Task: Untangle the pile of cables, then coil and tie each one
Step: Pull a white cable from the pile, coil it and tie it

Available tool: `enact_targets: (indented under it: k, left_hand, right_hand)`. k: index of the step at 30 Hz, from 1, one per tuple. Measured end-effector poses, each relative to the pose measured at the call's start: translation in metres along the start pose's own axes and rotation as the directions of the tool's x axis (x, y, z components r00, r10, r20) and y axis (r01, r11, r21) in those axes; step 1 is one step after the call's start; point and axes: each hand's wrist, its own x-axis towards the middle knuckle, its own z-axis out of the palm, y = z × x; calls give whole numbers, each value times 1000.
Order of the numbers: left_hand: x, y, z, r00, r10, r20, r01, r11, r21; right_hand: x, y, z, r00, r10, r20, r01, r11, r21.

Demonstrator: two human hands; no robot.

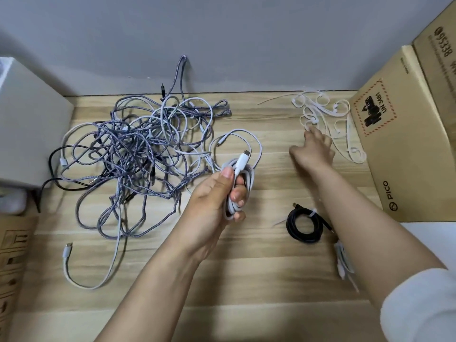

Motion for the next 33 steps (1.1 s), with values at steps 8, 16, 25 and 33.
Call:
enact_targets:
  k: [8,16,25,33]
  left_hand:
    - [-22,4,-3,999,45,18,-45,999,-14]
    - [-55,0,-10,983,183,-14,-179,972,150]
    - [-86,-5,-5,897,439,56,-426,821,379]
    - [-99,-10,-5,832,553,54,-487,679,550]
  right_hand:
    - [-47,-8,-32,790,-121,-601,354,890,287]
    - [-179,-55,-73,932,-82,-354,361,114,926]
    - [-284,-79,-53,944,-316,97,-177,-234,956]
    - [-301,-80,-44,970,-194,-147,178,157,971]
